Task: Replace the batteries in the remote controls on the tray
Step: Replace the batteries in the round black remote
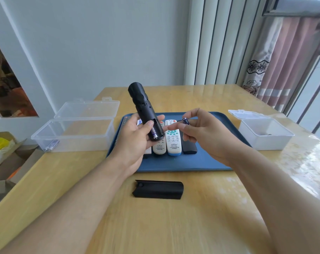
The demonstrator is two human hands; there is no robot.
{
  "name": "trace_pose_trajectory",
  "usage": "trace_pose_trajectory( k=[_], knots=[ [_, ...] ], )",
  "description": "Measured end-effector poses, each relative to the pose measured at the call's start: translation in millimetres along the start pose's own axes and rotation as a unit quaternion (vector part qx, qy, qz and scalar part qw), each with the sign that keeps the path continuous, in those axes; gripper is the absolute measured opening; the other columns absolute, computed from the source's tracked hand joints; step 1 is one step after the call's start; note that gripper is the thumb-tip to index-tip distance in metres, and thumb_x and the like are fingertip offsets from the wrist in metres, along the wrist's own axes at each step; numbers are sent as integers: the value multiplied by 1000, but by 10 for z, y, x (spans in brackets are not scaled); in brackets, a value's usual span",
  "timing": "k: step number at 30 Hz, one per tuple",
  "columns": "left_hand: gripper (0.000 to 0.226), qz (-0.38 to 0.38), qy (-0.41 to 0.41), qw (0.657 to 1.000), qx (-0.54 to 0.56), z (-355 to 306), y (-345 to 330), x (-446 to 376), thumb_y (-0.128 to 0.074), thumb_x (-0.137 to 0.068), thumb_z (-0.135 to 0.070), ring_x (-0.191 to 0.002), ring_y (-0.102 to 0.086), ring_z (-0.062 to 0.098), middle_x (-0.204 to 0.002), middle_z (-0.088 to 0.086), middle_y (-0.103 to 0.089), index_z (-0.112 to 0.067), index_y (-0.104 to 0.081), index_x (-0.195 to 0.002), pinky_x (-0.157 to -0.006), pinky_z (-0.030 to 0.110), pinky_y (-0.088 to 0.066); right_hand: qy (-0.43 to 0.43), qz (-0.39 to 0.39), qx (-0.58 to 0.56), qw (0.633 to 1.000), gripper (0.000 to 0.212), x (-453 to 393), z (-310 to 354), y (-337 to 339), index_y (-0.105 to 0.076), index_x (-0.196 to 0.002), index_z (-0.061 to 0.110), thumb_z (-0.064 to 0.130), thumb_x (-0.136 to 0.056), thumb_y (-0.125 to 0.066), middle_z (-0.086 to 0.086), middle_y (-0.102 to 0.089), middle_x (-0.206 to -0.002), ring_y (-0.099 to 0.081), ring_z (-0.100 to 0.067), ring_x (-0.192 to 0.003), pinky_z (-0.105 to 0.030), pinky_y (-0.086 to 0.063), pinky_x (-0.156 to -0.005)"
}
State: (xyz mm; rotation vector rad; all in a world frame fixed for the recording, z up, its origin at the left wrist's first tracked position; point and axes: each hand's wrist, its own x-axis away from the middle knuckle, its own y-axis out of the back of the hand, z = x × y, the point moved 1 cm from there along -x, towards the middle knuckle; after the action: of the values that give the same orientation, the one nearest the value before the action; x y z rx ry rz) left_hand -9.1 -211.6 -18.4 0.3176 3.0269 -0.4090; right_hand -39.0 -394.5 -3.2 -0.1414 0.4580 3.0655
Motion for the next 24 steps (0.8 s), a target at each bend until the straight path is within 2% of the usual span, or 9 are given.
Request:
trace_pose_trajectory(
  k=[3,6,8,10,11,14,18,22,24],
  knots=[
    [30,-1,-4,1000,12,12,-7,-4,-39,-108,-4,-107,-73,30,-123,7,-73,-8,-49,-136,-95,42,-58,41,-11,18,999,20,2,17,-39,-53,-96,18,29,-93,-70,-1,-78,-92,-54,-13,-66,-29,-42,-66],
    [27,4,-8,1000,28,6,-16,4,-39,-108,-2,-105,-74,30,-125,11,-71,-5,-49,-133,-95,45,-58,90,-34,4,995,10,12,30,-70,-72,-92,22,30,-88,-77,2,-72,-73,-50,-14,-59,-25,-42,-59],
    [25,2,-11,999,36,5,-18,8,-40,-107,-1,-101,-75,27,-125,12,-71,-2,-48,-131,-95,46,-58,105,-35,23,994,9,21,19,-87,-79,-96,28,32,-87,-77,5,-63,-61,-46,-17,-59,-22,-40,-55],
    [22,-2,-15,999,36,9,-16,5,-41,-107,0,-97,-75,25,-123,13,-72,0,-48,-128,-93,46,-59,110,-25,56,992,12,34,8,-107,-77,-101,35,29,-92,-72,13,-65,-62,-50,-14,-59,-14,-39,-55],
    [21,-4,-16,999,36,11,-14,2,-42,-107,0,-96,-75,25,-121,13,-73,-1,-48,-127,-94,47,-59,114,-21,74,990,17,33,0,-118,-75,-105,38,27,-95,-69,12,-69,-70,-56,-14,-63,-13,-41,-57],
    [19,-10,-17,999,36,15,-12,-9,-43,-106,0,-94,-74,25,-118,12,-74,-2,-49,-124,-96,51,-57,131,-18,108,985,27,5,-18,-135,-70,-114,46,24,-99,-63,-1,-70,-90,-62,-23,-81,-23,-47,-69],
    [20,-16,-15,999,37,24,-14,-15,-43,-106,0,-98,-73,26,-119,13,-74,-2,-49,-126,-96,51,-57,151,-35,93,984,16,-15,-14,-162,-71,-99,45,30,-93,-70,-4,-74,-86,-63,-33,-79,-46,-56,-78],
    [19,-13,-12,999,42,32,-15,-27,-41,-107,0,-95,-74,27,-119,13,-74,-3,-49,-124,-97,51,-57,154,-35,98,983,21,-17,-21,-149,-69,-102,49,29,-96,-67,-4,-75,-86,-63,-35,-82,-45,-55,-77],
    [19,-8,-10,999,43,36,-15,-27,-40,-107,0,-99,-73,28,-119,12,-74,-3,-49,-124,-98,52,-55,159,-36,92,982,18,-14,-18,-149,-70,-98,46,29,-95,-68,-3,-75,-86,-62,-38,-81,-49,-54,-77]
  ],
)
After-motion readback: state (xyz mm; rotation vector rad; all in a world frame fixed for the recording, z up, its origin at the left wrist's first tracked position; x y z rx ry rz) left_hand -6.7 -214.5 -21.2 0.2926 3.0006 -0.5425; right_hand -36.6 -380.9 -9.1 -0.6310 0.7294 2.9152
